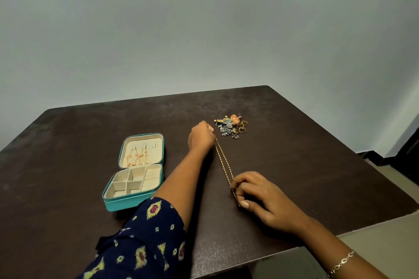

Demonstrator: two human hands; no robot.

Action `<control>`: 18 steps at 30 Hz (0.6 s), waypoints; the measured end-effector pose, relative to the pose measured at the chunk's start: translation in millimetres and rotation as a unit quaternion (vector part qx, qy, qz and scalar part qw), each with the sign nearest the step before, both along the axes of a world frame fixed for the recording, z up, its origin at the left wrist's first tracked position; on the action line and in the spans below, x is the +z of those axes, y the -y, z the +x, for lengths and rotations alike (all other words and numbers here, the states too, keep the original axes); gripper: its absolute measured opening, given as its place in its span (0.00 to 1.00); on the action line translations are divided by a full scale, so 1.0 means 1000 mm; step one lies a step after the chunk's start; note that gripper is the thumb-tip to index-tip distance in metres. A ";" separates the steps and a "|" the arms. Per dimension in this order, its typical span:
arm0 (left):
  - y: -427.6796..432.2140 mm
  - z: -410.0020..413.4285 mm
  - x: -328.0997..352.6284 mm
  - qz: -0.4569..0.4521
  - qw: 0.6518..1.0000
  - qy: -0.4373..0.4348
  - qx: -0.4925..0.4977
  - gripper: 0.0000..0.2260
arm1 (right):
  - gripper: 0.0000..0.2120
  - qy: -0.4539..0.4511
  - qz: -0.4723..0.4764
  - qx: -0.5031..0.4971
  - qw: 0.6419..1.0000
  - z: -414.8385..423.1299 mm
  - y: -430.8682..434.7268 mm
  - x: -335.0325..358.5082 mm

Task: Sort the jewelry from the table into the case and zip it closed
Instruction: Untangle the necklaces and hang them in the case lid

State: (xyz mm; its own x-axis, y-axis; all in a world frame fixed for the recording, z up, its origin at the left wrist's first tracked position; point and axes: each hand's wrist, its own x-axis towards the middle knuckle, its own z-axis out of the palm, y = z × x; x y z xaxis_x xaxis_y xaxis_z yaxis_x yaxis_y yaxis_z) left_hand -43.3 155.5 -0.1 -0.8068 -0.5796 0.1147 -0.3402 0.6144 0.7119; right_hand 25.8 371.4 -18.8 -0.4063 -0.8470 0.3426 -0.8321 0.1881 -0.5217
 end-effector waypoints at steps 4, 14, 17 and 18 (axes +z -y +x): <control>0.009 0.006 0.009 0.178 0.981 -0.065 0.034 0.10 | 0.05 -0.023 -0.006 0.015 1.000 0.002 -0.001 -0.002; 0.018 0.028 0.047 0.355 0.925 -0.128 0.035 0.14 | 0.06 -0.161 -0.020 0.040 0.986 0.015 0.004 0.018; 0.015 0.036 0.057 0.397 0.910 -0.119 0.013 0.15 | 0.09 -0.195 0.005 0.036 0.980 0.017 0.005 0.019; 0.014 0.037 0.060 0.415 0.902 -0.117 0.011 0.15 | 0.11 -0.202 0.010 0.030 0.979 0.017 0.005 0.018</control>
State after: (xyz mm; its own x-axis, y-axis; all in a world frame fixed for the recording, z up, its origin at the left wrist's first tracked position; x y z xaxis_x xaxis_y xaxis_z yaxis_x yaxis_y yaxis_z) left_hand -5.9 141.3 59.7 -0.8040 -0.5597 -0.2007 -0.1270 -0.1681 0.9776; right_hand 42.6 366.8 -0.4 -0.1896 -0.8736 0.4481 -0.9798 0.1388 -0.1440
